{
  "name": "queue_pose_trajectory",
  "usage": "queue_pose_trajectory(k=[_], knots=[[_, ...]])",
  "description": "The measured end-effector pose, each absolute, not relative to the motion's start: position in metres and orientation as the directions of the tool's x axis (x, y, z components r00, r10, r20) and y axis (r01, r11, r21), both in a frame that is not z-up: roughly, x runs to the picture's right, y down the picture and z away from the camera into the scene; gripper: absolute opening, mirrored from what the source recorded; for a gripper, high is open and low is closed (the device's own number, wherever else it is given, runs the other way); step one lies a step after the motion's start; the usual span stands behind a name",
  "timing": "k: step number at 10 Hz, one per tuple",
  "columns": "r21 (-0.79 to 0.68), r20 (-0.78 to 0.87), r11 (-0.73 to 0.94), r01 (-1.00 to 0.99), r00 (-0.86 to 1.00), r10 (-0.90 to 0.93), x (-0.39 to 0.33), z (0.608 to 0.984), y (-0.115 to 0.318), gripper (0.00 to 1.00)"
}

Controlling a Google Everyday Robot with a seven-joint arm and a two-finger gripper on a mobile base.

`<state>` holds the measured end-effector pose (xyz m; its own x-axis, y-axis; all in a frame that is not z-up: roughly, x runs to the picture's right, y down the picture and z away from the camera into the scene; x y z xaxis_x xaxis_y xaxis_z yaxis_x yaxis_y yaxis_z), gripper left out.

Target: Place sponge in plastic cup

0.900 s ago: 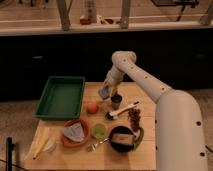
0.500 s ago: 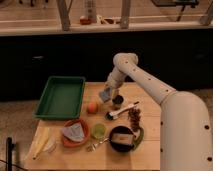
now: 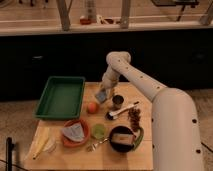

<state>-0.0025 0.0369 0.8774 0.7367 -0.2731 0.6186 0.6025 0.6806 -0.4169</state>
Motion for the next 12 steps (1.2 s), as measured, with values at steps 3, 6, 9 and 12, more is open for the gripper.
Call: queue_pose_trajectory(k=[3, 6, 9, 12], knots=[[-0.407, 0.637, 0.64, 0.651, 0.705, -0.311, -0.011, 0.866, 0.055, 0.0], [-0.393, 0.654, 0.599, 0.698, 0.67, -0.351, -0.019, 0.854, 0.074, 0.0], [-0.365, 0.681, 0.55, 0.751, 0.618, -0.392, -0.023, 0.839, 0.092, 0.0], [-0.331, 0.709, 0.487, 0.808, 0.553, -0.437, -0.029, 0.819, 0.112, 0.0]])
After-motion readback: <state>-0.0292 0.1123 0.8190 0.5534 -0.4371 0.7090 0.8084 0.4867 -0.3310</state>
